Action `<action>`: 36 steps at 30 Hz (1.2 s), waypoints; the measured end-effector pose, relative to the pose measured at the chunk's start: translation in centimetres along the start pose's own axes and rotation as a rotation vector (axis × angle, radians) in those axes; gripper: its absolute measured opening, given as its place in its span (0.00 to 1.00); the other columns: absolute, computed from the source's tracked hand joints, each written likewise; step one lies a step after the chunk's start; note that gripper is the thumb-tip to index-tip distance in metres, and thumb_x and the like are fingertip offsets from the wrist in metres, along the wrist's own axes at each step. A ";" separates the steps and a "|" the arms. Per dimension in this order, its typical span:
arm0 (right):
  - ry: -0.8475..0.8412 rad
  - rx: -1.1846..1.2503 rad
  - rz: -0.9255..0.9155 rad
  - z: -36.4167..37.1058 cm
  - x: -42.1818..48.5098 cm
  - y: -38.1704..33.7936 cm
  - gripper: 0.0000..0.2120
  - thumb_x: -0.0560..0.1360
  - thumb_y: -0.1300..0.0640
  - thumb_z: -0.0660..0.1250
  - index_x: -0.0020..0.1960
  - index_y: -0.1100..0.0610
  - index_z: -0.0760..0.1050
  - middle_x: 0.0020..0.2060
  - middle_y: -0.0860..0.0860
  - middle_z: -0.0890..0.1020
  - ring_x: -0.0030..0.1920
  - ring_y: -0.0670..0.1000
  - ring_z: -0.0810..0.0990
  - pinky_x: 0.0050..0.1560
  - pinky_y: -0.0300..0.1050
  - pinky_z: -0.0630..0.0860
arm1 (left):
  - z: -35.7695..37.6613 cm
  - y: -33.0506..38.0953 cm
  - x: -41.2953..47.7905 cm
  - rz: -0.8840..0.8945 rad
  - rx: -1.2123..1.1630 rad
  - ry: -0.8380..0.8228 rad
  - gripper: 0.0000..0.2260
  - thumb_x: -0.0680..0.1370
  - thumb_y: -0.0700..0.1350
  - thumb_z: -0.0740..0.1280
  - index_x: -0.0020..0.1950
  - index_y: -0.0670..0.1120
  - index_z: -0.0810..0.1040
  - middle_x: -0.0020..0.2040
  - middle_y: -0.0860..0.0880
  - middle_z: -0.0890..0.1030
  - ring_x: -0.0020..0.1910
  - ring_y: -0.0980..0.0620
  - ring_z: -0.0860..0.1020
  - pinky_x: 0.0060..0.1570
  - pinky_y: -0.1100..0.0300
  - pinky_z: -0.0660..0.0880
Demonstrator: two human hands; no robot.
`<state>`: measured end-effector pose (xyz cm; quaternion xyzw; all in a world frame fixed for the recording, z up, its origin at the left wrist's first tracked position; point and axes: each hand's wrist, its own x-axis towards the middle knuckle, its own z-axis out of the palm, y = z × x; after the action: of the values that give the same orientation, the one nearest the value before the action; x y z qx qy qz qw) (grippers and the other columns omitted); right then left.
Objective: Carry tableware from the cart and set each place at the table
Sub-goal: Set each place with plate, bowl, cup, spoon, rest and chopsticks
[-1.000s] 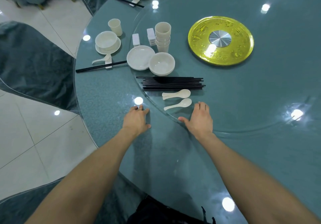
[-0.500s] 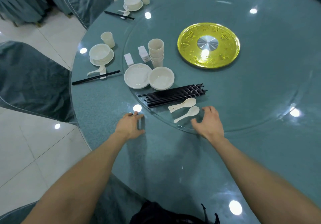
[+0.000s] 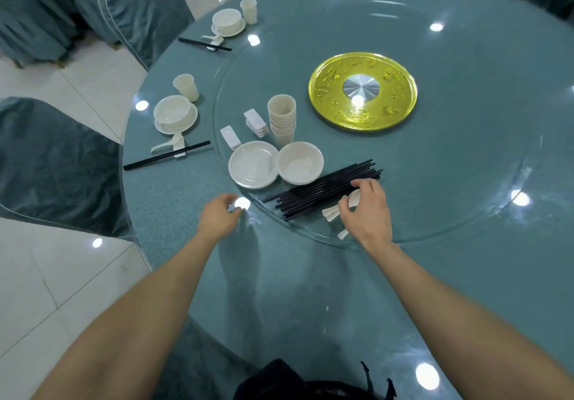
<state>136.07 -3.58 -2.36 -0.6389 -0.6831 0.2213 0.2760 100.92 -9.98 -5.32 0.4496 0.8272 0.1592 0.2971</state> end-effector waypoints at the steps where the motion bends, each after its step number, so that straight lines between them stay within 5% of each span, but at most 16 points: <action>1: 0.003 0.002 -0.004 0.0 0.1 -0.2 0.18 0.78 0.52 0.68 0.66 0.57 0.76 0.62 0.48 0.77 0.64 0.50 0.75 0.63 0.47 0.76 | -0.1 0.1 0.3 -0.013 -0.030 0.023 0.19 0.81 0.47 0.71 0.72 0.46 0.79 0.67 0.46 0.83 0.64 0.45 0.82 0.68 0.48 0.76; 8: 0.033 -0.004 -0.034 0.6 1.3 -1.2 0.17 0.78 0.52 0.68 0.65 0.57 0.77 0.61 0.49 0.79 0.65 0.52 0.74 0.68 0.52 0.74 | -0.5 1.6 2.1 -0.002 -0.124 0.136 0.20 0.83 0.39 0.64 0.75 0.45 0.75 0.71 0.45 0.80 0.69 0.45 0.79 0.71 0.50 0.73; 12: 0.060 0.007 -0.031 0.7 1.8 -1.8 0.17 0.78 0.52 0.68 0.64 0.57 0.77 0.60 0.48 0.79 0.65 0.51 0.74 0.67 0.49 0.73 | -0.3 2.5 2.9 0.023 -0.102 0.099 0.24 0.81 0.35 0.62 0.78 0.45 0.71 0.75 0.47 0.76 0.70 0.46 0.77 0.67 0.58 0.68; 21: 0.061 0.024 -0.039 0.1 1.5 -2.3 0.17 0.78 0.54 0.69 0.66 0.58 0.77 0.61 0.49 0.79 0.64 0.52 0.75 0.67 0.49 0.74 | 1.4 2.8 2.6 0.104 0.017 -0.012 0.29 0.77 0.32 0.60 0.77 0.51 0.71 0.72 0.49 0.80 0.69 0.42 0.78 0.68 0.49 0.75; 28: 0.058 0.023 -0.036 -0.4 0.5 -2.7 0.17 0.79 0.54 0.68 0.66 0.58 0.76 0.61 0.48 0.79 0.65 0.51 0.75 0.67 0.49 0.74 | 2.0 3.3 1.1 0.141 -0.022 -0.042 0.29 0.79 0.31 0.61 0.79 0.48 0.69 0.74 0.52 0.79 0.70 0.44 0.78 0.66 0.54 0.72; 36: 0.040 0.047 -0.003 -0.3 -1.1 -3.4 0.16 0.79 0.51 0.67 0.66 0.52 0.75 0.52 0.44 0.78 0.50 0.50 0.80 0.53 0.49 0.79 | 2.7 4.2 -0.2 0.169 0.001 -0.017 0.21 0.83 0.39 0.61 0.77 0.49 0.71 0.69 0.52 0.82 0.65 0.44 0.81 0.63 0.52 0.75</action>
<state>133.81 -4.98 -0.02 -0.6357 -0.6730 0.2238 0.3048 105.43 -7.83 -5.08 0.5192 0.7838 0.1794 0.2897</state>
